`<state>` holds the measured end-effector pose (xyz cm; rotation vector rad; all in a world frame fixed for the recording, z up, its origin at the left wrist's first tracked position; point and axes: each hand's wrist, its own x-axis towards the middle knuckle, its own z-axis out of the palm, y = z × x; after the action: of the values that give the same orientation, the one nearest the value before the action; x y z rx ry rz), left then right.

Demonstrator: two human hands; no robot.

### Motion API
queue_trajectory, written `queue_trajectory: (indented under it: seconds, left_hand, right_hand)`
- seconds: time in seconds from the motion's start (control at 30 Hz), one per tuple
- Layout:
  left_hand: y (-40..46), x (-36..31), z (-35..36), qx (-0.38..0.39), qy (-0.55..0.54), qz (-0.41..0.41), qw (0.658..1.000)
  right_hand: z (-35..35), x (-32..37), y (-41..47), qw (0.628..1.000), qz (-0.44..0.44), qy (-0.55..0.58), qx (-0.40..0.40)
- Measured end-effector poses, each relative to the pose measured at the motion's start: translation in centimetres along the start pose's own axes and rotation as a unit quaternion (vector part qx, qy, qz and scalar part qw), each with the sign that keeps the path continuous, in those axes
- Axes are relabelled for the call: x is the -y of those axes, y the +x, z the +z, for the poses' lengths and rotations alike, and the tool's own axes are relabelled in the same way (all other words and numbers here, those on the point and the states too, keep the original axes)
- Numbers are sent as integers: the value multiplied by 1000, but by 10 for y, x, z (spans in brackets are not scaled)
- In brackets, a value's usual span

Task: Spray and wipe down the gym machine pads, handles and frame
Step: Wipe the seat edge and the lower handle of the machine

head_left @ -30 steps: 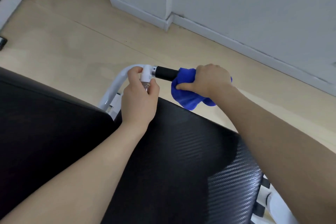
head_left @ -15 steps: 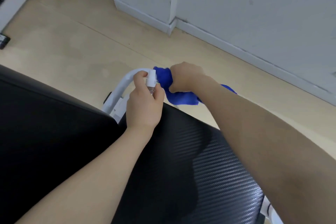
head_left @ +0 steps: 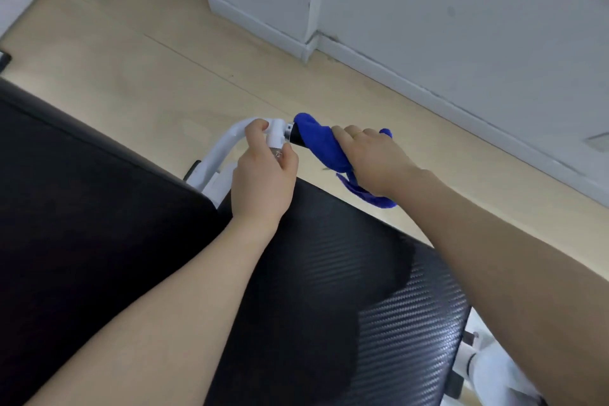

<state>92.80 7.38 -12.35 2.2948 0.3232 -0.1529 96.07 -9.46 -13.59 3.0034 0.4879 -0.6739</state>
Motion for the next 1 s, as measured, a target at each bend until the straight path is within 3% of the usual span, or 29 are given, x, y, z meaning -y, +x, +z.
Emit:
queue_trajectory:
  seconds: [0.07, 0.17, 0.23, 0.37, 0.7, 1.0]
  left_hand:
    - [-2, 0, -1, -2, 3, 15, 1000]
    - [-6, -3, -2, 3, 16, 37, 999]
    - [-10, -4, -4, 2, 22, 58, 998]
    - [-28, -5, -17, 15, 35, 109, 993]
    - [-131, 15, -108, 90, 18, 182, 979]
    - [-240, 95, -213, 202, 96, 295, 929]
  right_hand:
    - [-10, -3, -10, 997, 17, 71, 20]
    - [-30, -2, -34, 978, 48, 169, -112]
    - [-36, 4, -57, 964, 62, 213, -148]
    - [-34, 21, -102, 952, 109, 272, -94]
    - [-49, 114, -182, 955, 109, 270, -53]
    - [-30, 236, -259, 946, 137, 294, -3]
